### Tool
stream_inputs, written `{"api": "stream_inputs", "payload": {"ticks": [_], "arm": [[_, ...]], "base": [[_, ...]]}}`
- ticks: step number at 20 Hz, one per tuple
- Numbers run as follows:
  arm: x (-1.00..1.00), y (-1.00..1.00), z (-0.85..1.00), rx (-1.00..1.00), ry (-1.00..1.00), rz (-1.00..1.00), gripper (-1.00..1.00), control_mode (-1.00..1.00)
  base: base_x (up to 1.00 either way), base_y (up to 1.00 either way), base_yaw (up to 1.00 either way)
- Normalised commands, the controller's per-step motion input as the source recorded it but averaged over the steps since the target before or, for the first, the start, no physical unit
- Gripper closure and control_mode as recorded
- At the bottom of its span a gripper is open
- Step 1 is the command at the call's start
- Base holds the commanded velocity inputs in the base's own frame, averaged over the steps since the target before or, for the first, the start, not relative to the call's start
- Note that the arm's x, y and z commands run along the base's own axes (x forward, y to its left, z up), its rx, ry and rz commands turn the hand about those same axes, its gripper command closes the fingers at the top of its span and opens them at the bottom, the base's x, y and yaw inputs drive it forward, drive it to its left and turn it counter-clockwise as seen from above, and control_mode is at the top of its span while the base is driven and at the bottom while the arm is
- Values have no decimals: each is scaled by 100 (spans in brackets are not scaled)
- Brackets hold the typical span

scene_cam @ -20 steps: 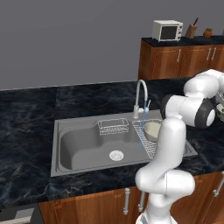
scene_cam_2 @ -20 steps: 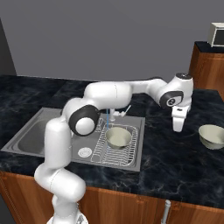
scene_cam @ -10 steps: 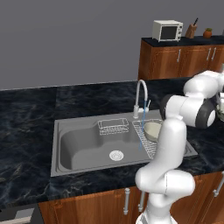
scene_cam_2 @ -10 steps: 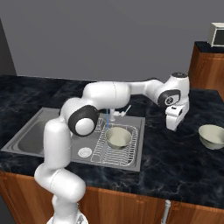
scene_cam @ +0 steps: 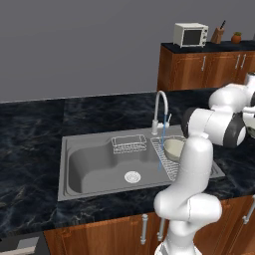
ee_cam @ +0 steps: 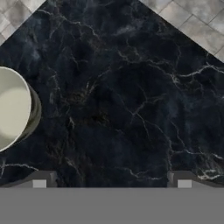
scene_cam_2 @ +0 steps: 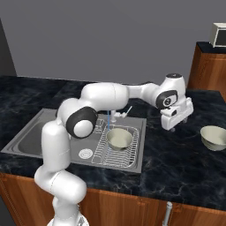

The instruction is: Rinse each bowl for a few seconds and place them down in the sink or on the counter.

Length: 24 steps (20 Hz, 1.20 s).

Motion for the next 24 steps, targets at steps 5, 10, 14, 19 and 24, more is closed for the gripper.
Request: {"api": "stream_inputs", "payload": {"ticks": [5,10,14,19,24], "arm": [[0,-6,0,-1,-3,-24,-100,-100],[0,-8,3,0,0,-16,-100,-100],[1,-15,2,1,0,-9,-100,-100],[1,-21,0,2,0,-5,-100,-100],[7,-23,0,2,1,-1,-100,-100]], "base": [[0,0,0],[0,0,0],[0,0,0],[0,0,0],[0,0,0]]}}
